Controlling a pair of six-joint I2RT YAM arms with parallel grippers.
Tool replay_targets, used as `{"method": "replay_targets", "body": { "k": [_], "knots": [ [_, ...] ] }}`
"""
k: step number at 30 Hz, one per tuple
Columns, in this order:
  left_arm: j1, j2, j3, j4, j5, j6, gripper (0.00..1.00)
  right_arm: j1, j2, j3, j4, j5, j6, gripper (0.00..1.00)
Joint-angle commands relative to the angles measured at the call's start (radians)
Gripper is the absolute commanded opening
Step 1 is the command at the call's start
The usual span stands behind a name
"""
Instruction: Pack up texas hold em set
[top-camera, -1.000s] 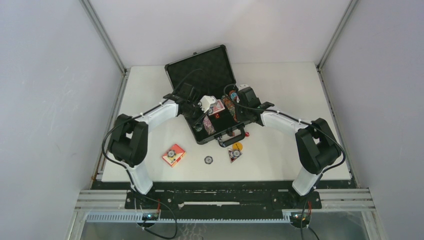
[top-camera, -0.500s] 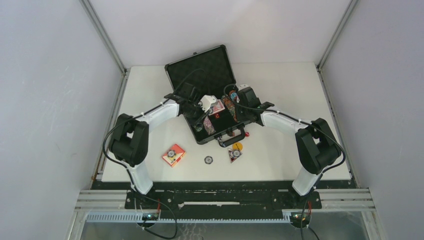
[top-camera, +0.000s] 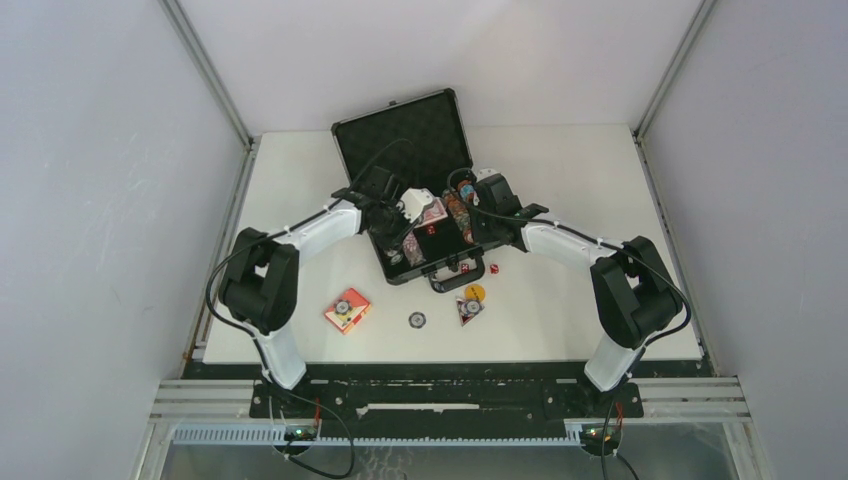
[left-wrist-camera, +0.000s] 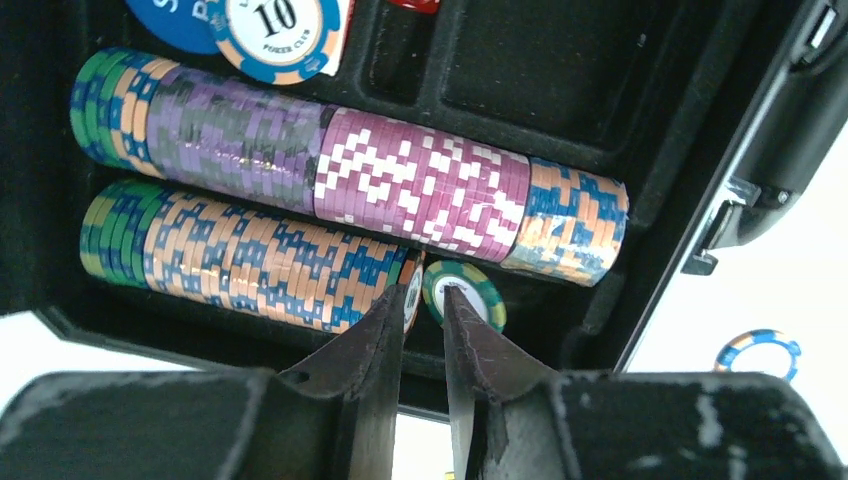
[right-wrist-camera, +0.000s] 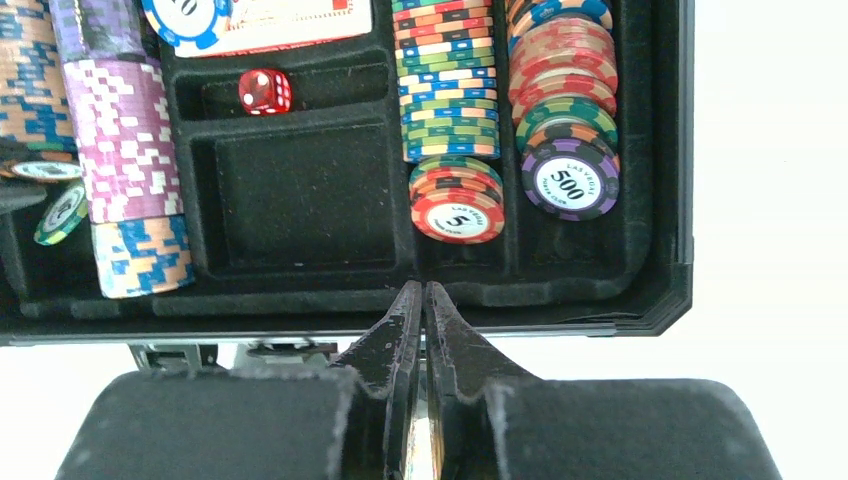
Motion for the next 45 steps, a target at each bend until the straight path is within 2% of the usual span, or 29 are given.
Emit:
{"method": "replay_targets", "body": {
  "k": [1,11,19,22,25,26,28,29,30,31,34,38,40,45],
  "knots": [
    [0.029,-0.003,-0.018,0.026,-0.227,0.004,0.27,0.005,-0.018,0.013,0.027,-0.005,-0.016,0.11],
    [0.023,-0.112,-0.066,0.117,-0.15,-0.013,0.27,0.021,-0.041,0.015,0.039,-0.017,-0.023,0.11],
    [0.003,-0.323,-0.195,0.334,-0.122,-0.067,0.27,0.052,-0.074,0.021,0.082,-0.054,-0.029,0.11],
    [0.0,-0.419,-0.293,0.492,-0.179,-0.152,0.27,0.085,-0.039,0.076,0.072,-0.068,-0.037,0.1],
    [0.004,-0.503,-0.387,0.667,-0.335,-0.269,0.3,0.144,0.039,0.195,0.028,-0.054,-0.055,0.06],
    [0.007,-0.523,-0.405,0.698,-0.407,-0.317,0.32,0.167,0.072,0.239,0.017,-0.053,-0.061,0.04],
    [0.02,-0.545,-0.436,0.719,-0.546,-0.417,0.42,0.213,0.148,0.34,-0.018,-0.059,-0.069,0.0],
    [0.034,-0.548,-0.444,0.707,-0.605,-0.469,0.5,0.231,0.185,0.391,-0.037,-0.063,-0.07,0.0],
    [0.051,-0.552,-0.453,0.683,-0.659,-0.538,0.63,0.246,0.225,0.454,-0.054,-0.066,-0.071,0.0],
    [0.076,-0.555,-0.465,0.657,-0.694,-0.606,0.71,0.26,0.26,0.494,-0.06,-0.075,-0.071,0.0],
    [0.157,-0.583,-0.539,0.634,-0.69,-0.759,0.84,0.285,0.35,0.586,-0.076,-0.107,-0.065,0.0],
    [0.228,-0.646,-0.66,0.688,-0.659,-0.856,0.88,0.298,0.407,0.632,-0.093,-0.112,-0.064,0.0],
    [0.242,-0.655,-0.672,0.685,-0.681,-0.872,0.89,0.299,0.418,0.629,-0.099,-0.115,-0.063,0.0],
    [0.287,-0.65,-0.662,0.701,-0.604,-0.919,0.91,0.313,0.424,0.588,-0.113,-0.106,-0.056,0.0]
  ]
}}
